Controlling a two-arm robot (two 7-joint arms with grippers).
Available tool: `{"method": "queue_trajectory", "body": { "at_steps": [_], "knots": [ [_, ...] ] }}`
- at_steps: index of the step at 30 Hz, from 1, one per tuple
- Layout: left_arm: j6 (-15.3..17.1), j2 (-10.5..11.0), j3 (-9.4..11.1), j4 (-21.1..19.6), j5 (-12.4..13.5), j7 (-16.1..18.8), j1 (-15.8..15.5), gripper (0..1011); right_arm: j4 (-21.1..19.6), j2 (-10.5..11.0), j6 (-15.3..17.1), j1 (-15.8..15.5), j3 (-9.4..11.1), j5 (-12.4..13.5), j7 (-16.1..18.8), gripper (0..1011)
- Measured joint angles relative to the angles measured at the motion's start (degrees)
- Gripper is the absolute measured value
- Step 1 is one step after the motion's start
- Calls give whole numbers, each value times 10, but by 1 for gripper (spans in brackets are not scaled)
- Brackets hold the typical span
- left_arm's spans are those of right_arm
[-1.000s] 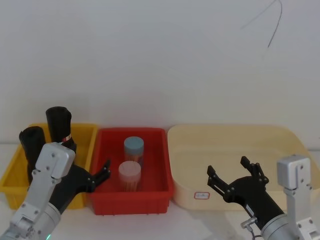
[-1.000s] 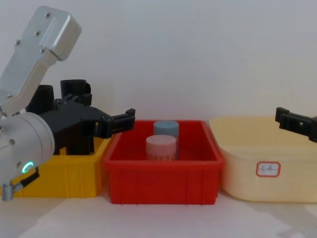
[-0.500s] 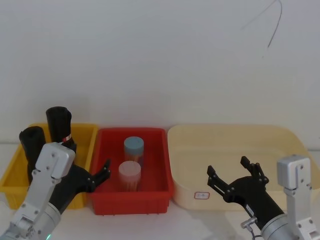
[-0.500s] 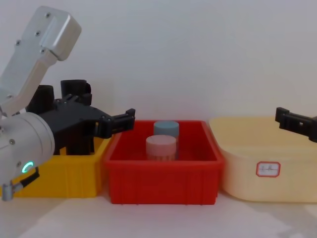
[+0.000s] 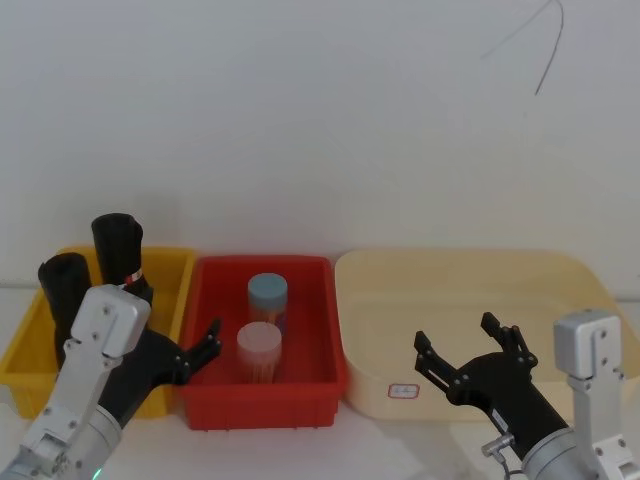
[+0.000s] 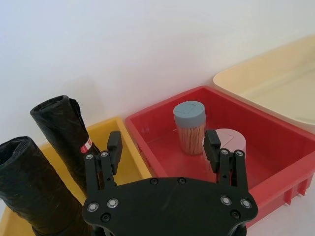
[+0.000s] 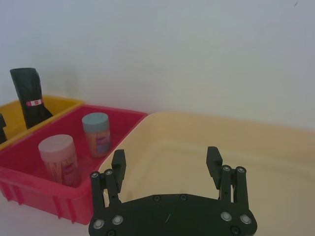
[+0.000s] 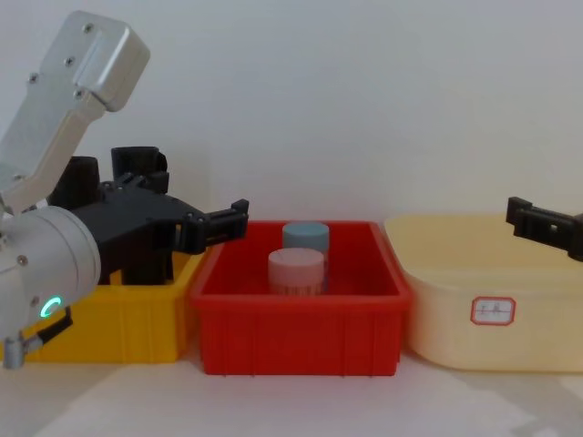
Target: Pick up the garbage bag with the one hand and transfer it to the other hand.
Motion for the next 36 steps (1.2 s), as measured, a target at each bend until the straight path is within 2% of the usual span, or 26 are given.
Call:
{"method": "queue_trajectory", "body": {
  "at_steps": [18,22,26,36],
  "knots": [
    [2,2,0,-2,-1,-10,0,1000,0,0,0,0,0,0,0,1000],
    [1,11,-3,-10,-7,-23,6,1000,0,0,0,0,0,0,0,1000],
    [-4,29,-12,-25,-18,-40,23,1000,0,0,0,0,0,0,0,1000],
    [-22,71,-53,-58,-53,-71,68,1000,0,0,0,0,0,0,0,1000]
  ]
}}
